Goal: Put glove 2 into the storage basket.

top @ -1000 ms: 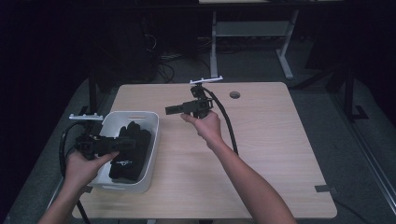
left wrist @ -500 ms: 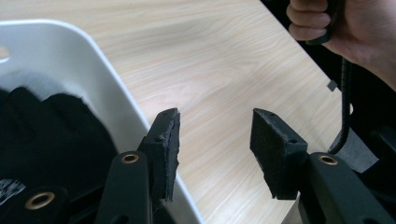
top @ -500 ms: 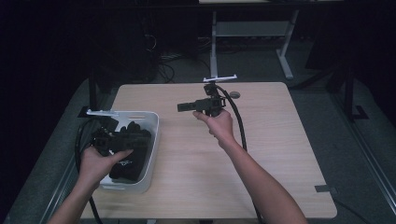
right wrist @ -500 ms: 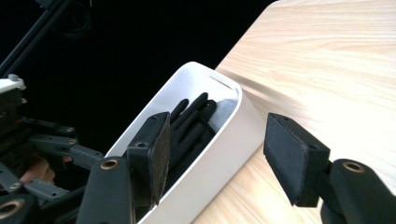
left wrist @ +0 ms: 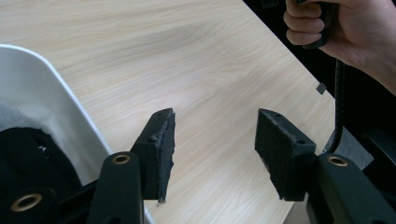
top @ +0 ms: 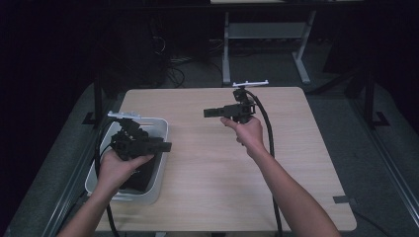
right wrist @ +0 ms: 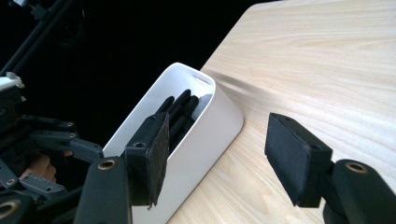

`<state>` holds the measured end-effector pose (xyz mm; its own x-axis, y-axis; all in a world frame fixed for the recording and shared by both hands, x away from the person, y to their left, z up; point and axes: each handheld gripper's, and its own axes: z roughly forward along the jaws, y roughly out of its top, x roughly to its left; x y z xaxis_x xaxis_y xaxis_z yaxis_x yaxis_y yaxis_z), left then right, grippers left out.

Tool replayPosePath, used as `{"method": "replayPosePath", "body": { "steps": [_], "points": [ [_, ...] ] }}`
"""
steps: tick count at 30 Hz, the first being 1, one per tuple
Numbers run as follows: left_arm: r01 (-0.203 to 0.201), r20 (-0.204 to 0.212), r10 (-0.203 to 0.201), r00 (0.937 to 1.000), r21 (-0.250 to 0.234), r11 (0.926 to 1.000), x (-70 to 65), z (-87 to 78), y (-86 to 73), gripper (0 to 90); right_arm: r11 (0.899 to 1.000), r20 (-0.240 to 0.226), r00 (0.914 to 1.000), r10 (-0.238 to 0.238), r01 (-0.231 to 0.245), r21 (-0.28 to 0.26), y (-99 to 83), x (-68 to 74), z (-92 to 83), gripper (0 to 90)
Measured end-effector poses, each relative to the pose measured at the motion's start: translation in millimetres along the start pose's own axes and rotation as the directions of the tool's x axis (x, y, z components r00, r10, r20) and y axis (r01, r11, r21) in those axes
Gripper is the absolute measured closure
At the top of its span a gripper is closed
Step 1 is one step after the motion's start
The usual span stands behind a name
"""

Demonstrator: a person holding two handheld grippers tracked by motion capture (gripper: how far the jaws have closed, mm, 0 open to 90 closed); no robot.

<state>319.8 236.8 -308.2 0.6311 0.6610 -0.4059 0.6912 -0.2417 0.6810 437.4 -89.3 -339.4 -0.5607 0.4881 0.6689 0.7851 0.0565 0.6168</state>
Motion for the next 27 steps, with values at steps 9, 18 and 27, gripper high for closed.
{"method": "replayPosePath", "body": {
  "steps": [9, 18, 27],
  "points": [
    [-0.024, 0.016, 0.024, 0.9996, 0.017, 0.9996, -10.7, 13.5, 8.4, 43.6, 0.999, -0.005, 0.9998, 0.017, -0.018, -0.037, -4.9, -7.7, -19.3, 39.5],
    [-0.047, 0.037, 0.046, 0.9983, 0.030, 0.9985, -18.3, 24.2, 12.2, 37.6, 0.997, 0.019, 0.9994, 0.029, -0.028, -0.070, -9.8, -16.1, -44.5, 39.2],
    [-0.062, 0.054, 0.060, 0.9967, 0.048, 0.9969, -24.3, 36.3, 15.9, 32.7, 0.993, 0.054, 0.9969, 0.057, -0.051, -0.108, -20.2, -31.0, -70.7, 38.7]
  ]
}}
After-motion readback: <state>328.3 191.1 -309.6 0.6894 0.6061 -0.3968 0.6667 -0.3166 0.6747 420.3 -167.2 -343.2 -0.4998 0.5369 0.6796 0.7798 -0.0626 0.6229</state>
